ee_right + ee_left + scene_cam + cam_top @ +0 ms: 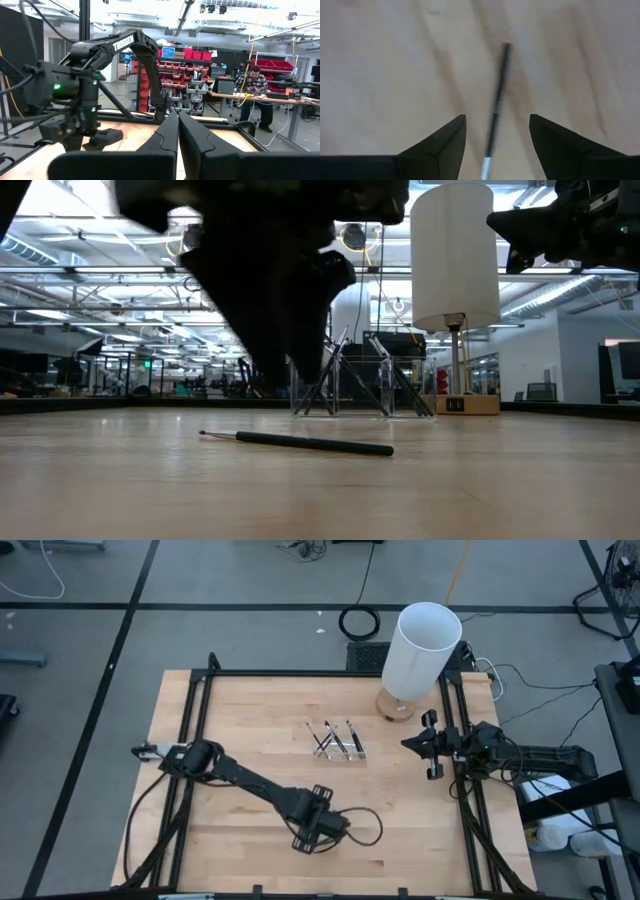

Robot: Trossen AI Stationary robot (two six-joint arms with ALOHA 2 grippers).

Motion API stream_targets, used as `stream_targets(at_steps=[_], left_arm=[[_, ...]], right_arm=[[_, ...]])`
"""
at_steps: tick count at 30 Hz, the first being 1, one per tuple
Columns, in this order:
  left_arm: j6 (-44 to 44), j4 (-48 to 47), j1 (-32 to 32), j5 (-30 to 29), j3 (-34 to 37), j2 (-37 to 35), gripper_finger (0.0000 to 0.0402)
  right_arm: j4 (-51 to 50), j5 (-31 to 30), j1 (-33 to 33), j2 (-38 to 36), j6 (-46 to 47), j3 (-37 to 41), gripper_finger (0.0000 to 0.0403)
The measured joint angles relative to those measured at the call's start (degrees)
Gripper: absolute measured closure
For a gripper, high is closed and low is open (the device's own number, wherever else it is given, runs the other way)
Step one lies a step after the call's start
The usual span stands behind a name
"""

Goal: Put items in baskets/containers
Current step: Put the black eyeshadow brush into the left section of the transparent organizer

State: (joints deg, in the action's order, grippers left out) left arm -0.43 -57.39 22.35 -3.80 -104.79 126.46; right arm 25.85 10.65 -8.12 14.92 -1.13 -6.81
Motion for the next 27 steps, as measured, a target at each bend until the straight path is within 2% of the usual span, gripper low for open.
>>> stream_targets(at_steps=[9, 18, 27], left_arm=[[4.88, -3.03, -0.21, -2.01, 0.02, 0.61, 0.0174], [9.18, -2.60, -0.70, -0.62, 0.02, 1.17, 0.0174], [9.77, -2.63, -0.69, 0.78, -0.13, 5.38, 0.0174]], right_arm=[[-0.01, -0.02, -0.01, 0.00, 0.01, -0.02, 0.0403], [-0.78, -0.02, -0.02, -0.02, 0.85, -0.02, 0.0403], [-1.54, -0.06, -0.02, 0.18, 0.90, 0.00, 0.0403]])
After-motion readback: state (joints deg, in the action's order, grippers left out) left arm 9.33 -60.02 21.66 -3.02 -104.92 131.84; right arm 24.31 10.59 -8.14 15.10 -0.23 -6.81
